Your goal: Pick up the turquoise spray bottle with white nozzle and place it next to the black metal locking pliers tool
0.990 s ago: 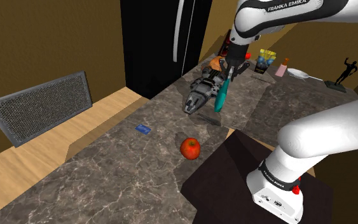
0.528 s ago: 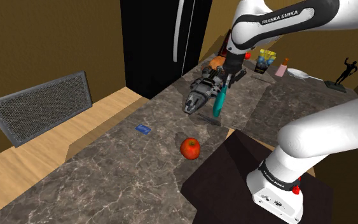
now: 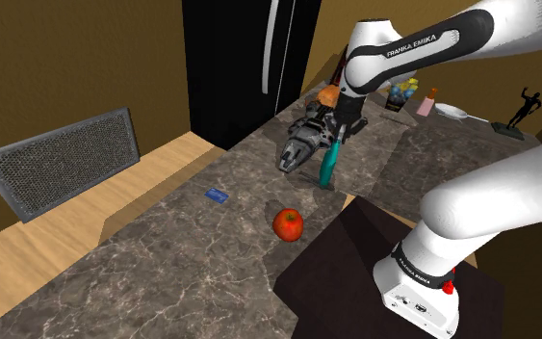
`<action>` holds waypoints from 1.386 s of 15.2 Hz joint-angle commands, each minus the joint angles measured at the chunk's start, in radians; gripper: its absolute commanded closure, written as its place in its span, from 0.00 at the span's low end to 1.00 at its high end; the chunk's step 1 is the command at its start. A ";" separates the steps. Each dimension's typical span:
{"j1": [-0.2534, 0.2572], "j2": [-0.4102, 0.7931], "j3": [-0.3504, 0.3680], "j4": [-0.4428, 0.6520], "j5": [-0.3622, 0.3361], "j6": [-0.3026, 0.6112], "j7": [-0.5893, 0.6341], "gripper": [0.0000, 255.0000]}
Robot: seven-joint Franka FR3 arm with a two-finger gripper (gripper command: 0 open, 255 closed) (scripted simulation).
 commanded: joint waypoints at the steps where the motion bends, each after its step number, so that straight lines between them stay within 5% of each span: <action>1: -0.001 0.016 0.002 -0.017 -0.003 0.034 0.005 1.00; 17: -0.023 0.183 0.017 -0.113 -0.049 0.294 0.058 1.00; 21: -0.023 0.183 0.017 -0.113 -0.049 0.294 0.058 1.00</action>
